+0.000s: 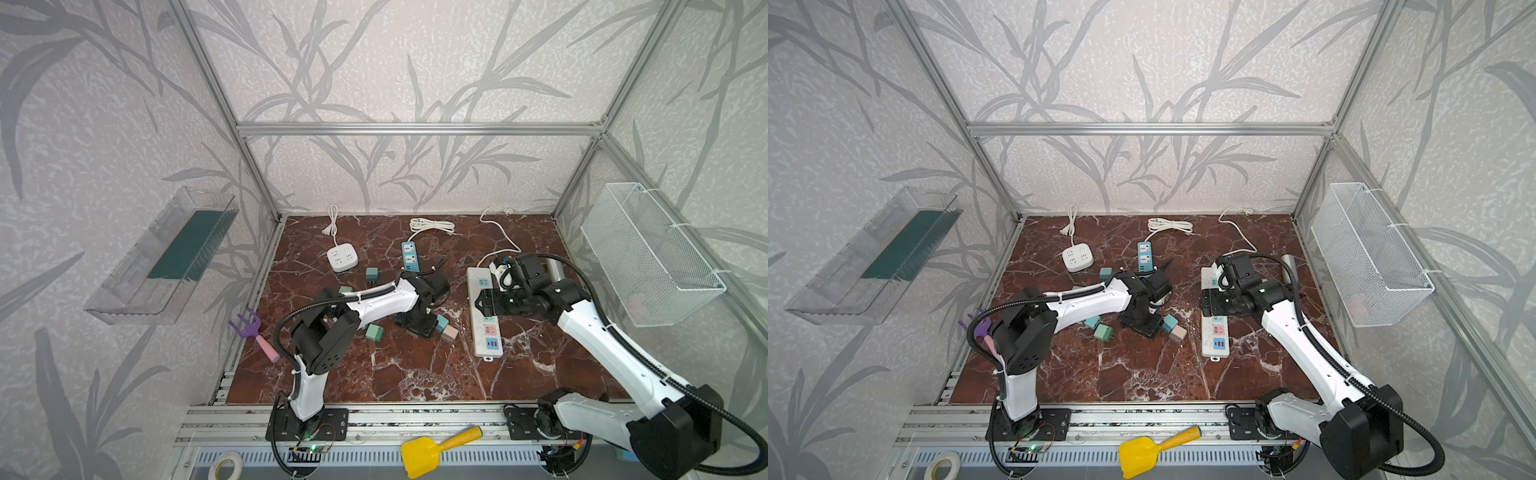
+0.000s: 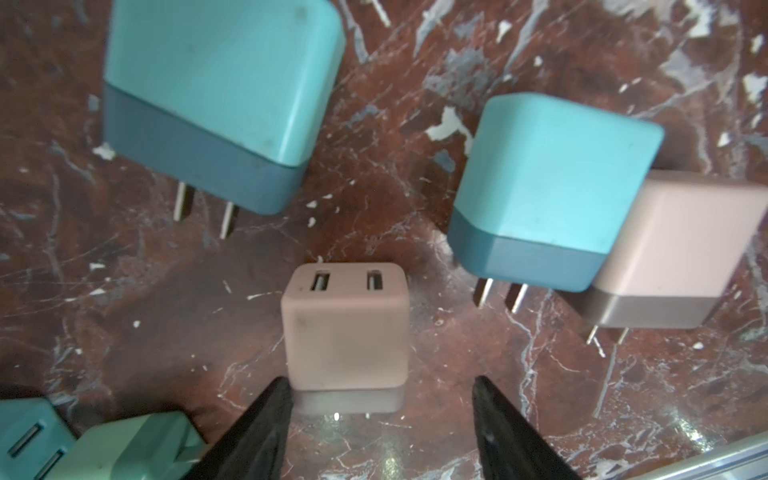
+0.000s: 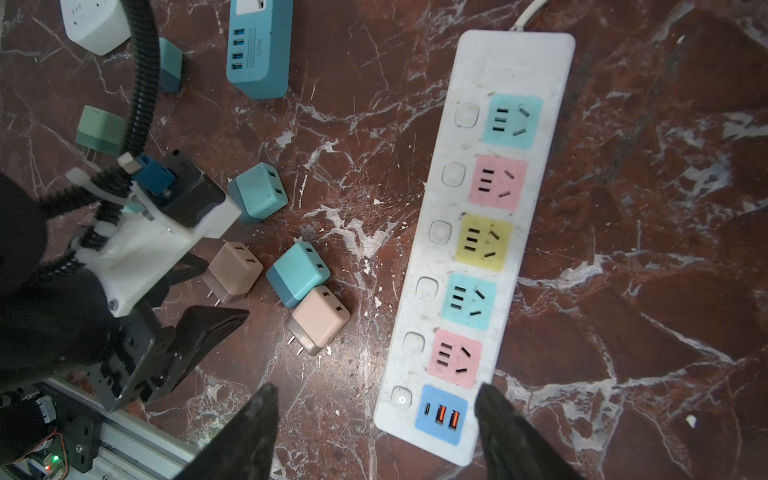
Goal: Insert the plug
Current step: 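Lower the left gripper onto the pink plug adapter and grasp it, then lift the pink adapter with the left gripper while the right gripper takes it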
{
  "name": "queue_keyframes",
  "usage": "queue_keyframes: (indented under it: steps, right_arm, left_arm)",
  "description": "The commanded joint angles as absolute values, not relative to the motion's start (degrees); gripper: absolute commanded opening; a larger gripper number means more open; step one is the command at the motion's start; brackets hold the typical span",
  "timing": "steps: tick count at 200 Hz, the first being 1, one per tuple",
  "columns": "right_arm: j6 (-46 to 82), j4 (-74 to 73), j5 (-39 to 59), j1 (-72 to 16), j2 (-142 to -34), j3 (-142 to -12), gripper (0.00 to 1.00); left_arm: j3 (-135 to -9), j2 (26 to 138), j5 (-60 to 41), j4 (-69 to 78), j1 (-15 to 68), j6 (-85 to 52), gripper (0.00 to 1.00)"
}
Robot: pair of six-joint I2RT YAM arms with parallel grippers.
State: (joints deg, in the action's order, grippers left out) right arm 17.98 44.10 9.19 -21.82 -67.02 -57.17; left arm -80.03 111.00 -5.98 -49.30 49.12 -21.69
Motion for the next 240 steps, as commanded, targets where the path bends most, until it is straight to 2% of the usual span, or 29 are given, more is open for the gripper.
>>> queue_keyframes:
  steps: [1, 26, 67, 80, 106, 124, 157, 201, 240]
  right_arm:
    - [16.87, 44.15, 10.46, -21.38, -64.95, -57.31, 0.74]
    - [17.41, 44.13, 10.41, -21.23, -63.32, -55.97, 0.74]
    - [18.1, 43.63, 10.39, -21.18, -62.0, -54.62, 0.74]
    - [18.36, 43.68, 10.46, -21.18, -61.74, -54.59, 0.74]
    - [18.72, 44.32, 10.24, -21.17, -61.13, -55.09, 0.74]
    - [18.81, 44.3, 9.54, -21.09, -60.77, -55.19, 0.74]
    - [18.9, 44.74, 9.09, -21.1, -61.14, -55.72, 0.74]
    - [17.95, 46.08, 9.76, -20.41, -62.22, -58.99, 0.74]
    - [16.3, 49.23, 13.59, -20.22, -64.7, -65.82, 0.73]
  left_arm:
    - [-79.86, 112.64, -4.68, -48.98, 49.04, -23.39, 0.68]
    - [-79.48, 112.76, -1.04, -49.4, 49.04, -25.49, 0.66]
    - [-78.01, 113.9, -1.2, -47.41, 49.04, -26.97, 0.6]
    - [-77.7, 114.47, -1.74, -46.81, 49.09, -26.9, 0.53]
    - [-77.49, 115.48, -3.38, -46.23, 49.13, -27.28, 0.47]
    - [-77.16, 115.1, -2.61, -46.06, 49.22, -27.57, 0.39]
    - [-75.69, 109.61, -0.62, -43.79, 49.22, -24.69, 0.27]
    - [-68.97, 93.05, 0.2, -27.15, 49.31, -14.55, 0.27]
    - [-54.76, 82.39, 1.51, 3.14, 49.39, -6.26, 0.25]
